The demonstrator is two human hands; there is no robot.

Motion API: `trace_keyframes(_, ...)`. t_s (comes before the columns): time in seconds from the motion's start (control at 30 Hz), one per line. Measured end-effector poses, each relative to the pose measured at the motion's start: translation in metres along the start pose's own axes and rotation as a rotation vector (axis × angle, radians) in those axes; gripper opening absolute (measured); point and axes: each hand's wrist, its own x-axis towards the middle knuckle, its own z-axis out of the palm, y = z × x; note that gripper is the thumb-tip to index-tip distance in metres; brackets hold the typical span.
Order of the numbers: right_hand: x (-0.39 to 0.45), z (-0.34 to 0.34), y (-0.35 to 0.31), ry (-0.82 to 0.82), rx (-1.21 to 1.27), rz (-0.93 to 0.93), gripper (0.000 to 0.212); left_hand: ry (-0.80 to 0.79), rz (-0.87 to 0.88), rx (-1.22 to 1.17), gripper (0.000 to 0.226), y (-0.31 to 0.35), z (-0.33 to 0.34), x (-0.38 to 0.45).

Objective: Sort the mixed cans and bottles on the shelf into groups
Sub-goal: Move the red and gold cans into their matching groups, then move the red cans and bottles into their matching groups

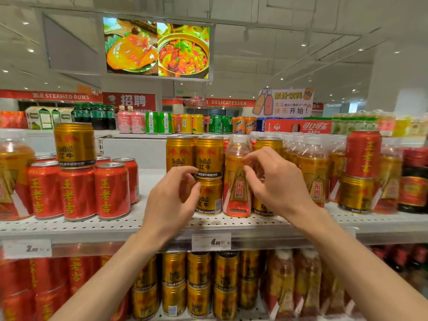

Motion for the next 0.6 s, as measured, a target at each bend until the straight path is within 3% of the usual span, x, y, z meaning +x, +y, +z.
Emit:
trace_keyframes(0.13, 0.019, -0.001, 0.002, 0.027, -0.156, -0.008, 0.019, -0.139, -0.014, 0.017, 0.029, 0.018, 0.009, 0.018)
trace_keyframes(0.3, 0.048, 0.002, -0.001, -0.060, -0.310, -0.001, 0.047, -0.175, -0.071, 0.008, 0.031, 0.022, 0.010, 0.030)
trace_keyframes(0.47, 0.060, 0.007, 0.000, -0.240, -0.243, 0.092, 0.053, -0.198, -0.098, -0.013, 0.031, 0.020, 0.009, 0.029)
trace_keyframes(0.6, 0.058, -0.005, -0.002, -0.189, -0.136, 0.073, 0.048, -0.219, -0.113, -0.026, 0.032, 0.018, 0.008, 0.025)
